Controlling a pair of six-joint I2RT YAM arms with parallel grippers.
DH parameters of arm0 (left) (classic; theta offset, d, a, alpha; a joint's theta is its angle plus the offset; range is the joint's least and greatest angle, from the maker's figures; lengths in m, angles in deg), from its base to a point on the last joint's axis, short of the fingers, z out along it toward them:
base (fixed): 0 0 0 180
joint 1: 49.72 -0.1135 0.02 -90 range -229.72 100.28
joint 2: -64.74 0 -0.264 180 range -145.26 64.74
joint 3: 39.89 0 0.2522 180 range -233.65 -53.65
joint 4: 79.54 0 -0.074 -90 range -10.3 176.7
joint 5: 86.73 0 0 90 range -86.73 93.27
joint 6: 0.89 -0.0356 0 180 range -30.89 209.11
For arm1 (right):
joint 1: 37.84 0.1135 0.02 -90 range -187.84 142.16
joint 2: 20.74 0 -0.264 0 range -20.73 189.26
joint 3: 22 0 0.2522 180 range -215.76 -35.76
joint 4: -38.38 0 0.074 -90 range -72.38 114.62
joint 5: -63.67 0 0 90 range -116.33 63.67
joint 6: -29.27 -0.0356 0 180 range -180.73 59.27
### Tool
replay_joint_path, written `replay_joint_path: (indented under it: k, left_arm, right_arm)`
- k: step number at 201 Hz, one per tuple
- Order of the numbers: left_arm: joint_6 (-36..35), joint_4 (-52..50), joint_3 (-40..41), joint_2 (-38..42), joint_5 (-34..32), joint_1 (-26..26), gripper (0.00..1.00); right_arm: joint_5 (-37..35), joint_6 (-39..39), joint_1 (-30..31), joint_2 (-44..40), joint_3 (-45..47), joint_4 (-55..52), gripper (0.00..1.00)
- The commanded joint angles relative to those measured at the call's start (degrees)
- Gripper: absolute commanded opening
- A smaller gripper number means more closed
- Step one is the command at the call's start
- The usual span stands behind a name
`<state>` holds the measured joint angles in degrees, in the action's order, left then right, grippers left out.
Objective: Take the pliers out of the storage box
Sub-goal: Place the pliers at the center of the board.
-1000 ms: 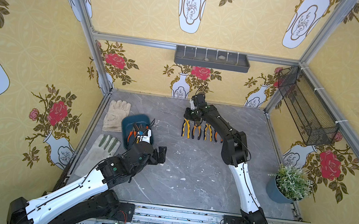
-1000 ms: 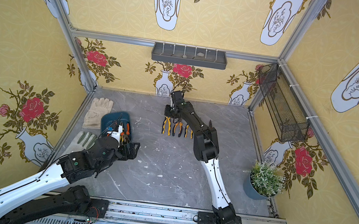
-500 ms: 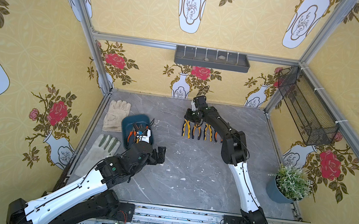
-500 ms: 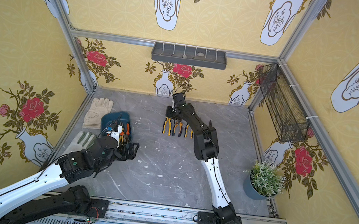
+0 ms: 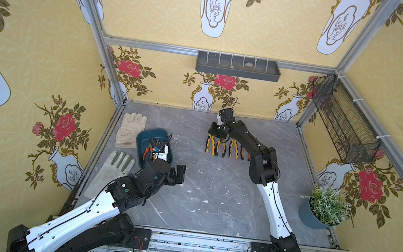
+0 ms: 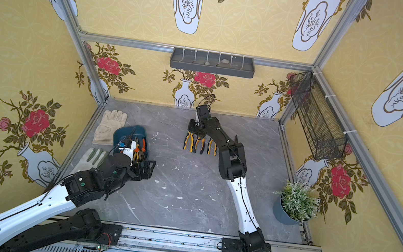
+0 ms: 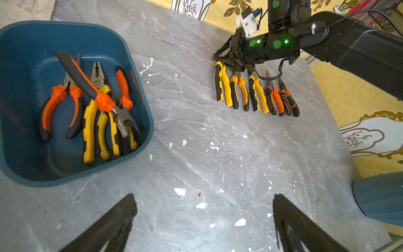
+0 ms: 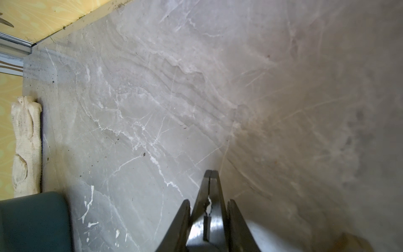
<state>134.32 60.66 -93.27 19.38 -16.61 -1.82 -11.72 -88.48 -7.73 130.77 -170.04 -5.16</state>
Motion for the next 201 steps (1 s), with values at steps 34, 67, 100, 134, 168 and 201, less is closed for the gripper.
replay_joint_path:
  k: [34, 67, 100, 134, 168, 201]
  left_arm:
    - [-0.21, -0.42, -0.02, 0.45, -0.07, -0.18, 0.99]
    - [-0.04, -0.75, 0.31, 1.14, -0.16, -0.17, 0.99]
    - [0.14, -0.81, 0.68, 1.77, -0.33, -0.17, 0.99]
    - [0.23, -1.1, 0.97, 2.33, -0.42, -0.17, 0.99]
    - [0.27, -1.06, 1.21, 2.82, -0.48, -0.27, 0.99]
    - [0.36, -1.03, 1.39, 2.91, -0.51, -0.26, 0.99]
  right_arm:
    - [1.27, -2.99, 0.13, -0.07, 1.03, 4.02, 0.27]
    - [2.81, -4.57, 0.17, 0.24, 0.92, 4.7, 0.28]
    - [3.57, -5.59, 0.54, 0.9, 0.54, 5.17, 0.28]
    - [3.02, -5.66, 0.5, 0.99, 0.6, 5.08, 0.28]
    - [2.72, -5.23, 0.46, 0.99, 0.61, 4.89, 0.34]
    - [2.46, -4.98, 0.56, 0.81, 1.09, 4.81, 0.39]
